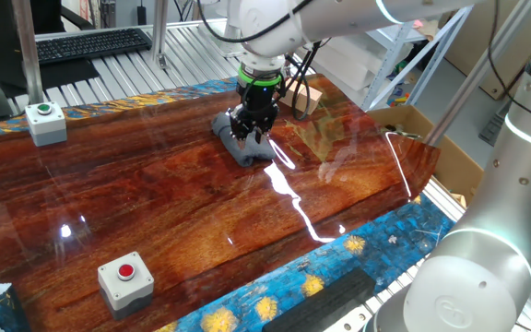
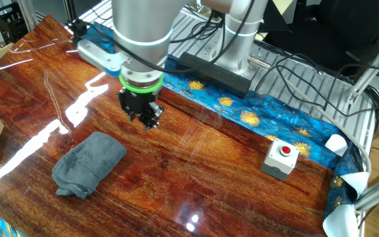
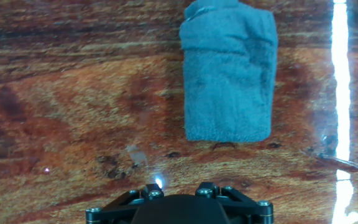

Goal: Clean the table with a cloth

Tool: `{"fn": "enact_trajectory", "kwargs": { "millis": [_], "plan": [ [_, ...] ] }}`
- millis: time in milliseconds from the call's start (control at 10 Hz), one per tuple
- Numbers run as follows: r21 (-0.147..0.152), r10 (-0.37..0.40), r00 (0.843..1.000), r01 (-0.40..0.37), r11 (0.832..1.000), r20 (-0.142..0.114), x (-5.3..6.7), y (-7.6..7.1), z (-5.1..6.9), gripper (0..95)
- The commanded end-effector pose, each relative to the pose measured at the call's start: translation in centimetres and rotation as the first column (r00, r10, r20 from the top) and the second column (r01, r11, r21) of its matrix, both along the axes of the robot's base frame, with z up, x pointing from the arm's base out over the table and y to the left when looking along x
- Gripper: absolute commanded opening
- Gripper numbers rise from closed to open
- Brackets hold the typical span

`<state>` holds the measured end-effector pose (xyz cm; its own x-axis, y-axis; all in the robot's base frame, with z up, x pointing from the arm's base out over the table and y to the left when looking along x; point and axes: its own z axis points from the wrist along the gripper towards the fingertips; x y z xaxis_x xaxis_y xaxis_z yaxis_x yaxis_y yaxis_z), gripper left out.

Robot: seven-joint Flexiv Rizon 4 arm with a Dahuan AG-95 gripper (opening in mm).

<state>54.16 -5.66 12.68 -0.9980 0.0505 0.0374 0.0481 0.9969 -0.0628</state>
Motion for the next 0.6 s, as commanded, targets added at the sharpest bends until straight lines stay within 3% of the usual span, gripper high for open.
{"fn": "enact_trajectory", "kwargs": {
  "millis": [100,200,300,400,600],
  "plan": [
    [-0.016,-0.006,1.000,0.006,1.000,0.002,0.8,-0.3,-0.7,57.0],
    [-0.026,-0.018,1.000,0.018,0.999,0.017,1.3,-0.5,-1.3,57.0],
    [-0.012,-0.018,1.000,0.018,1.000,0.017,1.7,-0.7,-1.5,76.0],
    [-0.003,-0.007,1.000,0.007,1.000,0.015,2.1,-1.0,-1.8,57.0],
    [0.007,0.002,1.000,-0.002,1.000,0.014,2.5,-1.3,-2.1,57.0]
  ]
}}
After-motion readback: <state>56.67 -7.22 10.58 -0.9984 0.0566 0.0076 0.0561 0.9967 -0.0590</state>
